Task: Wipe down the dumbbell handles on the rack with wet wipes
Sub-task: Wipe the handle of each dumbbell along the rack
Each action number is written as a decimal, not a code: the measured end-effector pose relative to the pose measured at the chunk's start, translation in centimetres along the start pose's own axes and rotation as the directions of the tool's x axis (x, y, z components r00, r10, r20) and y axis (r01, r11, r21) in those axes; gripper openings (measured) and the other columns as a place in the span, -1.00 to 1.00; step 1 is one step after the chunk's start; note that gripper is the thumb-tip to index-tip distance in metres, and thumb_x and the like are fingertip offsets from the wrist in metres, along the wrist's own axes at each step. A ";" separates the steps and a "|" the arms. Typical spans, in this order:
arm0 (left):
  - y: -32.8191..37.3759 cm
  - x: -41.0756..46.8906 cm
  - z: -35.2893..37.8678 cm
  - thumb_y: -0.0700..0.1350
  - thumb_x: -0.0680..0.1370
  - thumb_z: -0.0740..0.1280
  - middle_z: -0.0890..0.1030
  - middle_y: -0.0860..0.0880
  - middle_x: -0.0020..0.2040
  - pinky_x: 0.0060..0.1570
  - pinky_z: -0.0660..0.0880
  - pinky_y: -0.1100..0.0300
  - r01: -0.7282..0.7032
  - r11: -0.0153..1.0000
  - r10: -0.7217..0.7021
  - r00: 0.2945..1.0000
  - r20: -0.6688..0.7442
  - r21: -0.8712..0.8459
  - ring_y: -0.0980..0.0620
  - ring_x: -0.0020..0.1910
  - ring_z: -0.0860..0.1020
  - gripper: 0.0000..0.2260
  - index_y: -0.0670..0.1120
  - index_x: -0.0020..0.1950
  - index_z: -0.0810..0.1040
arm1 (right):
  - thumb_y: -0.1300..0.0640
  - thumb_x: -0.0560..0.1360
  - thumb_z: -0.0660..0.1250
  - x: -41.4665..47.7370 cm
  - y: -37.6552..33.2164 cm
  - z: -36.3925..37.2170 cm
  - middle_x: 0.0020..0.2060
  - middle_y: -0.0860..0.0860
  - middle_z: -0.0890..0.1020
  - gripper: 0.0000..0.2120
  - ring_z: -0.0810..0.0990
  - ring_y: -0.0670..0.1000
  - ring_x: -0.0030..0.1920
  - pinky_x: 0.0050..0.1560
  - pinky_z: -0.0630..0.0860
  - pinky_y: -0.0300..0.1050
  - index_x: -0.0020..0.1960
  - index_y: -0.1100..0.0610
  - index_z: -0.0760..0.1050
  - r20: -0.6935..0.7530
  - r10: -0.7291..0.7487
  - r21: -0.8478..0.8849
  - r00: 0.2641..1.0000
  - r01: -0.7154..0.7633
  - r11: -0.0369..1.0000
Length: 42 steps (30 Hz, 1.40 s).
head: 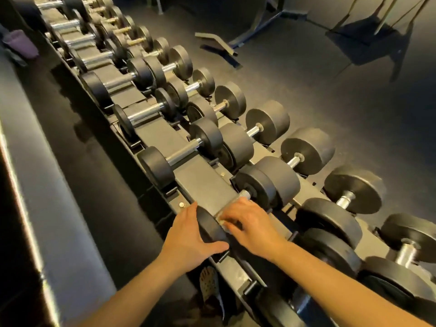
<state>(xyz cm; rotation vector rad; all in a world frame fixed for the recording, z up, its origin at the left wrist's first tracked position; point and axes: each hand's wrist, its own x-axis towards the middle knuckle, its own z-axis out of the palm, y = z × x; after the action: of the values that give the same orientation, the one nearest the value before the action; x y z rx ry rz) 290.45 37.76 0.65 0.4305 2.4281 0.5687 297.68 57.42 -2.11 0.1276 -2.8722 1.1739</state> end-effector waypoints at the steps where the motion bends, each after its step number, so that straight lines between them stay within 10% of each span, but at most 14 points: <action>1: -0.1 0.1 0.1 0.49 0.13 0.52 0.31 0.11 0.49 0.41 0.43 -0.10 0.000 1.000 0.000 1.000 -0.010 -0.028 0.01 0.47 0.34 0.17 0.11 0.60 0.11 | 0.11 0.54 0.38 0.6 0.3 0.4 -0.05 -0.10 0.65 -0.87 0.51 -0.08 0.03 0.10 0.43 -0.20 0.06 0.02 0.65 0.018 -0.064 0.002 0.998 0.064 0.998; 8: -0.1 0.1 0.1 0.46 0.17 0.56 0.41 0.20 0.34 0.32 0.49 -0.05 -0.043 0.997 0.042 0.999 -0.015 -0.071 0.05 0.34 0.44 0.00 0.18 0.49 0.25 | 0.15 0.60 0.27 6.1 1.2 1.0 -0.11 0.06 0.67 -0.82 0.58 0.07 -0.10 -0.07 0.50 -0.01 0.01 0.10 0.65 0.348 -0.062 0.008 0.935 0.063 0.998; 13: 0.7 -0.5 -0.3 0.38 0.20 0.57 0.31 0.19 0.39 0.39 0.43 -0.04 -0.012 0.998 0.012 1.000 -0.003 -0.069 0.09 0.37 0.34 0.06 0.13 0.57 0.15 | 0.28 0.56 0.25 13.2 -0.2 0.9 -0.32 0.09 0.53 -0.84 0.46 0.04 -0.31 -0.31 0.38 -0.16 -0.10 0.23 0.60 0.786 0.133 -0.089 0.604 -0.102 0.991; 16: 0.9 -0.5 -0.5 0.36 0.20 0.57 0.31 0.20 0.38 0.41 0.41 -0.05 0.011 0.996 -0.011 1.000 0.010 -0.088 0.11 0.38 0.33 0.05 0.15 0.57 0.16 | 0.25 0.59 0.27 14.2 -0.9 1.3 -0.22 0.11 0.57 -0.88 0.56 0.12 -0.16 -0.21 0.44 -0.12 0.01 0.26 0.57 0.826 0.176 -0.169 0.535 -0.063 0.984; 19: 0.8 -0.4 -0.3 0.38 0.18 0.56 0.29 0.18 0.42 0.43 0.41 -0.08 0.032 0.996 -0.030 0.999 0.018 -0.087 0.07 0.41 0.31 0.11 0.13 0.60 0.11 | 0.19 0.59 0.27 11.6 -0.1 1.5 -0.31 0.08 0.56 -0.79 0.59 0.17 -0.20 -0.22 0.43 -0.08 -0.23 0.15 0.49 0.732 0.143 -0.066 0.666 -0.140 0.988; 23: 0.4 -0.4 0.0 0.37 0.17 0.57 0.27 0.17 0.43 0.44 0.39 -0.08 0.034 0.994 -0.033 0.999 0.013 -0.101 0.06 0.43 0.29 0.13 0.13 0.60 0.09 | 0.07 0.61 0.26 4.4 1.3 1.1 -0.15 -0.01 0.61 -0.86 0.55 0.04 -0.09 0.06 0.47 0.02 -0.06 0.06 0.55 0.200 -0.107 0.009 0.974 0.108 0.994; 27: -0.4 0.1 -0.1 0.47 0.14 0.55 0.26 0.15 0.51 0.45 0.39 -0.14 0.045 0.993 -0.043 0.999 0.021 -0.110 0.02 0.49 0.27 0.17 0.16 0.60 0.09 | -0.01 0.55 0.36 0.5 2.4 2.1 0.13 -0.04 0.61 -0.82 0.49 0.01 0.18 0.42 0.32 0.04 0.11 0.02 0.60 0.063 -0.318 -0.217 0.946 0.324 0.921; 34: -0.4 0.2 -0.1 0.43 0.11 0.56 0.29 0.13 0.45 0.40 0.45 -0.09 0.033 0.990 -0.032 0.999 0.010 -0.137 0.04 0.42 0.33 0.16 0.12 0.58 0.13 | 0.02 0.59 0.30 1.6 3.8 0.7 -0.08 0.00 0.54 -0.84 0.55 0.01 -0.16 -0.19 0.48 -0.11 0.05 0.07 0.60 -0.144 0.049 -0.335 0.988 -0.096 0.937; 38: 0.0 0.1 -0.2 0.42 0.10 0.55 0.29 0.12 0.44 0.39 0.45 -0.07 0.029 0.993 -0.029 1.000 0.002 -0.116 0.04 0.40 0.32 0.16 0.10 0.58 0.14 | 0.04 0.64 0.26 1.6 1.2 2.0 -0.16 -0.04 0.60 -0.89 0.61 -0.02 -0.23 -0.20 0.60 -0.05 0.02 0.06 0.51 -0.222 0.359 -0.029 0.906 -0.375 0.927; 42: 0.1 0.0 0.1 0.40 0.12 0.56 0.34 0.13 0.36 0.35 0.46 -0.01 0.001 0.994 -0.003 1.000 -0.020 -0.112 0.05 0.34 0.35 0.06 0.11 0.51 0.22 | 0.08 0.59 0.31 0.8 -0.9 3.4 -0.32 -0.08 0.55 -0.86 0.54 0.00 -0.28 -0.28 0.43 -0.03 -0.15 0.00 0.44 -0.032 0.325 0.219 0.945 -0.311 0.925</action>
<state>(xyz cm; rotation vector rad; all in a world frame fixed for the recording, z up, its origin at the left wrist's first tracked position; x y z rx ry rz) 290.53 37.88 0.66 0.3770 2.4007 0.7077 296.92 54.35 -3.89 -0.3828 -2.7704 1.5025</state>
